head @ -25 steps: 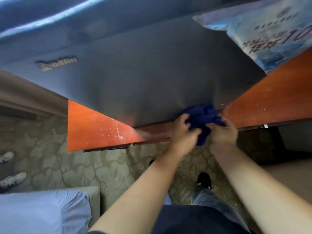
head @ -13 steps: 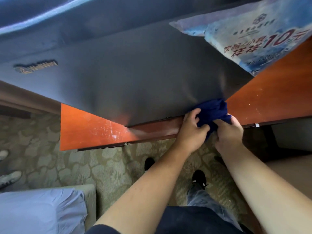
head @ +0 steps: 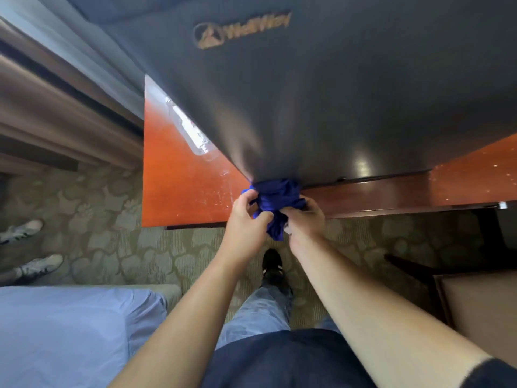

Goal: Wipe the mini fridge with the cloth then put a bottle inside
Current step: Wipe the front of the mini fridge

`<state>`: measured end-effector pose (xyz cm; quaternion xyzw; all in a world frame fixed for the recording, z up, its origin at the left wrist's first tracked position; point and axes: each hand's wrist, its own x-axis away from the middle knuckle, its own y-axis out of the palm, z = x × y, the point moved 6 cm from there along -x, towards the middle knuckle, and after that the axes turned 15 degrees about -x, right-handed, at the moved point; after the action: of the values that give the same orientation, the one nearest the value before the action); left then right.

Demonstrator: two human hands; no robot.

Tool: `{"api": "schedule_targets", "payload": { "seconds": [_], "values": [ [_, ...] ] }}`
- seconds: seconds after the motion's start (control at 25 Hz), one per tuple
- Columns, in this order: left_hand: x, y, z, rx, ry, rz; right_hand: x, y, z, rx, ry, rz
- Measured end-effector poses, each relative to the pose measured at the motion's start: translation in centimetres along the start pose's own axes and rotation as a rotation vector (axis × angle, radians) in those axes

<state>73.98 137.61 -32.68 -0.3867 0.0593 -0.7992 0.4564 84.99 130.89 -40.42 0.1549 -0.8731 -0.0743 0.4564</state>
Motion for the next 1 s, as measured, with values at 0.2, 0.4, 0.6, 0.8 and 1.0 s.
{"api": "schedule_targets", "payload": {
  "seconds": [0.2, 0.4, 0.6, 0.8, 1.0],
  "values": [
    [-0.3, -3.0, -1.4, -0.018, -0.030, 0.044, 1.2, 1.9, 2.5, 0.040, 0.034, 0.018],
    [1.0, 2.0, 2.6, -0.070, 0.001, -0.096, 0.4, -2.3, -3.6, -0.071, -0.125, 0.021],
    [2.9, 12.6, 10.2, -0.021, 0.126, -0.285, -0.1, -10.0, -14.8, -0.111, -0.260, 0.130],
    [5.5, 21.3, 17.6, 0.023, 0.209, -0.322, 0.5, -16.7, -25.3, -0.106, -0.408, 0.098],
    [8.7, 25.3, 22.4, 0.132, 0.248, -0.235, 2.2, -19.4, -31.4, -0.093, -0.559, -0.004]
  ]
}}
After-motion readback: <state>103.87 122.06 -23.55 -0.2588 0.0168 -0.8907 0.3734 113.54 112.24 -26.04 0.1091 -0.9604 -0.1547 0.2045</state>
